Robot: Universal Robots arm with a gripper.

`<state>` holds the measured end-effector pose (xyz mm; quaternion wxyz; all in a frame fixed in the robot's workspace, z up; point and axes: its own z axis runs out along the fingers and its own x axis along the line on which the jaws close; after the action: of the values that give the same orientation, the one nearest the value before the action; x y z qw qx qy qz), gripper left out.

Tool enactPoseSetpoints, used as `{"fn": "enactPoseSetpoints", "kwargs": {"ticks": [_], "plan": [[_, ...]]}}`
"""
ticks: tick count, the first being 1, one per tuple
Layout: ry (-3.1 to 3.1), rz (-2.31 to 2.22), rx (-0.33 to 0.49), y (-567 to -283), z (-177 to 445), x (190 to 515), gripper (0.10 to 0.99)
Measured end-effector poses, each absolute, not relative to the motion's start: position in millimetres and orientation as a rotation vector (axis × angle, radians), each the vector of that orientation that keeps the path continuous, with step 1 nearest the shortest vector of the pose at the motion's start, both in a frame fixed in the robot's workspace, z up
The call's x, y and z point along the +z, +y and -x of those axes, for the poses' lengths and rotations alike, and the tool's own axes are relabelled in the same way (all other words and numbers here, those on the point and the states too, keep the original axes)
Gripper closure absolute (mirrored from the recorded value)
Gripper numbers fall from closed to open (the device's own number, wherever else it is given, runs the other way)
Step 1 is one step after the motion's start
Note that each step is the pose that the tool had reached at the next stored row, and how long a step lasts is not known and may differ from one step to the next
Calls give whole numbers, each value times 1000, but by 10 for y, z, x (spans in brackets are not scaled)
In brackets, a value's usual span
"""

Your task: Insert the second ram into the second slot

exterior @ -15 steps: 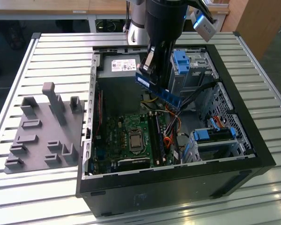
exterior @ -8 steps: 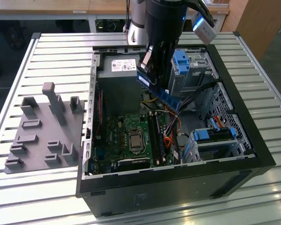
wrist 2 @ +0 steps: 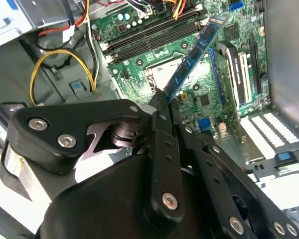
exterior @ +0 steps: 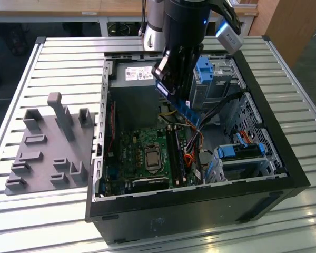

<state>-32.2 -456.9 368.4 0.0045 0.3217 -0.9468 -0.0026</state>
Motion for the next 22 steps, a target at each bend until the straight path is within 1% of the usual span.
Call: {"fn": "enactPoseSetpoints", "kwargs": {"ticks": [22], "plan": [[-3087, -538, -10, -4566, 322, 3677, 949]]}}
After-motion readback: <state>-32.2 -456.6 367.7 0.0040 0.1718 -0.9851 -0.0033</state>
